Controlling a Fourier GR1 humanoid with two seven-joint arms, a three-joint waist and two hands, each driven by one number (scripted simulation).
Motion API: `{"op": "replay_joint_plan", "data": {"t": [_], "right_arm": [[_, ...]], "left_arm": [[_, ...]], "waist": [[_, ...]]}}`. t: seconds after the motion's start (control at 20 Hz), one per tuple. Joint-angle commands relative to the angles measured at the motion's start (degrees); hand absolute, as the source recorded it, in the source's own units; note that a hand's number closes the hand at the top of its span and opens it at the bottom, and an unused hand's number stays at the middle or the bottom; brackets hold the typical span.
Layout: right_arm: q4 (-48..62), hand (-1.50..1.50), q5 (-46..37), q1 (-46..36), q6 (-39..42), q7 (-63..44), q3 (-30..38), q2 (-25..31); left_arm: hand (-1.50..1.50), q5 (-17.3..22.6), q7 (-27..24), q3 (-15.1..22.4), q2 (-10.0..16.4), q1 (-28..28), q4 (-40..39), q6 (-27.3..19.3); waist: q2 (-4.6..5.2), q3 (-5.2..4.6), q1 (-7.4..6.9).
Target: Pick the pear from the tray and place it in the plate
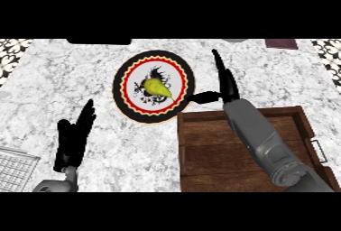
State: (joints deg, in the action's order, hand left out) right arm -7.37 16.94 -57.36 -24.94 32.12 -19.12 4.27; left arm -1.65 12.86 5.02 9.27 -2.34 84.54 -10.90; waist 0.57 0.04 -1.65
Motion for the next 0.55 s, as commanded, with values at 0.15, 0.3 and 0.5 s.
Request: {"op": "replay_joint_plan", "data": {"t": [0.15, 0.3, 0.5], "right_arm": [[1.4, -1.5, -1.1, -1.7, -4.2, -2.6, 2.3, -0.3], [1.9, -1.5, -2.1, -0.5, -3.1, -1.3, 2.8, 1.2], [1.9, -1.5, -3.1, 0.8, -2.3, -0.7, 3.3, 3.4]], "left_arm": [[0.0, -1.5, 2.9, 0.7, -0.7, -0.4, 1.9, -0.4], [0.0, 1.3, -1.1, -3.1, -0.7, -3.9, -5.0, 1.6], [0.0, -1.7, -1.3, 0.4, -2.6, 1.1, -0.4, -0.1]], "waist": [[-0.09, 0.01, 0.06], [0.06, -0.01, 0.17], [-0.08, 0.0, 0.16]]}}
